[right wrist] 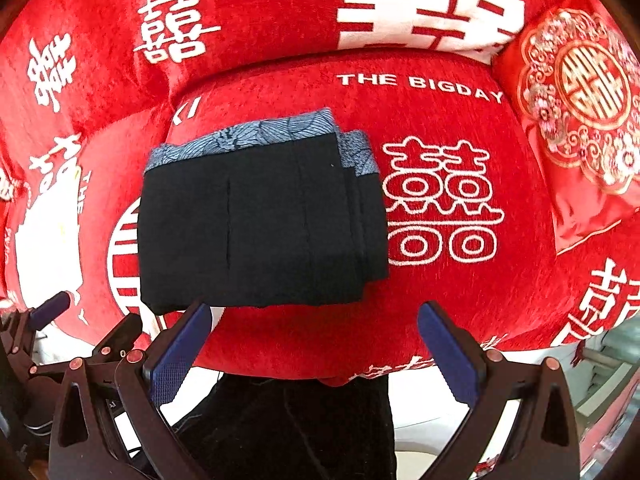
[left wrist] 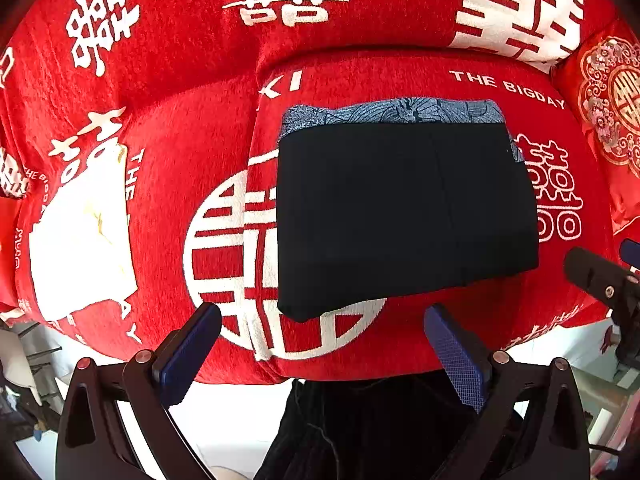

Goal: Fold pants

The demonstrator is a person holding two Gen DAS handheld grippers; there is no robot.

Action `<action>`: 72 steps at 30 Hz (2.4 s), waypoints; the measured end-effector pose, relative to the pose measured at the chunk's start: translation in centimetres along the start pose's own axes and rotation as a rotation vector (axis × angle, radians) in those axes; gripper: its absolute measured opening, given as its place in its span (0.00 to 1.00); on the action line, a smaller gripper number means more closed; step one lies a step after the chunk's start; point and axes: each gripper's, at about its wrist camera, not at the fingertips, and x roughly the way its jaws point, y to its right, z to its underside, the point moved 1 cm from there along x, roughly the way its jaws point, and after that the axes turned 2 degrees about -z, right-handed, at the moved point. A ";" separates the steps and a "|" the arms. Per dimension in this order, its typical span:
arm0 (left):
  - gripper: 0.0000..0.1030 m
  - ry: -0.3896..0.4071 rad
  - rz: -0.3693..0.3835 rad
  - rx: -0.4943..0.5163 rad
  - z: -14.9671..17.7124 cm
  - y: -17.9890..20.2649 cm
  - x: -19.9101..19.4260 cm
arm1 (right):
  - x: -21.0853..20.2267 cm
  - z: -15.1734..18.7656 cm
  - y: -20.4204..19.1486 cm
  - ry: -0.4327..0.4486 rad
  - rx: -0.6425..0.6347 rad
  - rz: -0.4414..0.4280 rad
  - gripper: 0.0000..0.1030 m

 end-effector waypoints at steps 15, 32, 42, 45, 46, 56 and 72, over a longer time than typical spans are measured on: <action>0.99 0.024 -0.006 -0.005 -0.1 -0.3 -0.7 | -0.8 -0.1 -1.6 0.001 -0.049 0.055 1.00; 0.99 0.056 -0.029 0.005 0.3 -0.5 -1.4 | -1.4 0.2 -2.4 0.020 -0.049 0.086 1.00; 0.99 0.059 -0.024 -0.011 0.2 -0.7 -1.5 | -1.6 0.2 -2.6 0.020 -0.051 0.090 1.00; 0.99 0.062 -0.020 -0.017 0.3 -0.9 -1.6 | -1.7 0.3 -2.7 0.022 -0.050 0.090 1.00; 0.99 0.064 -0.018 -0.019 0.4 -1.0 -1.7 | -1.7 0.4 -2.7 0.023 -0.050 0.090 1.00; 0.99 0.084 -0.005 -0.034 0.6 -1.6 -2.2 | -2.3 1.0 -3.0 0.039 -0.039 0.091 1.00; 0.99 0.073 -0.002 -0.053 0.6 -1.8 -1.8 | -2.1 0.4 -2.9 0.048 -0.058 0.092 1.00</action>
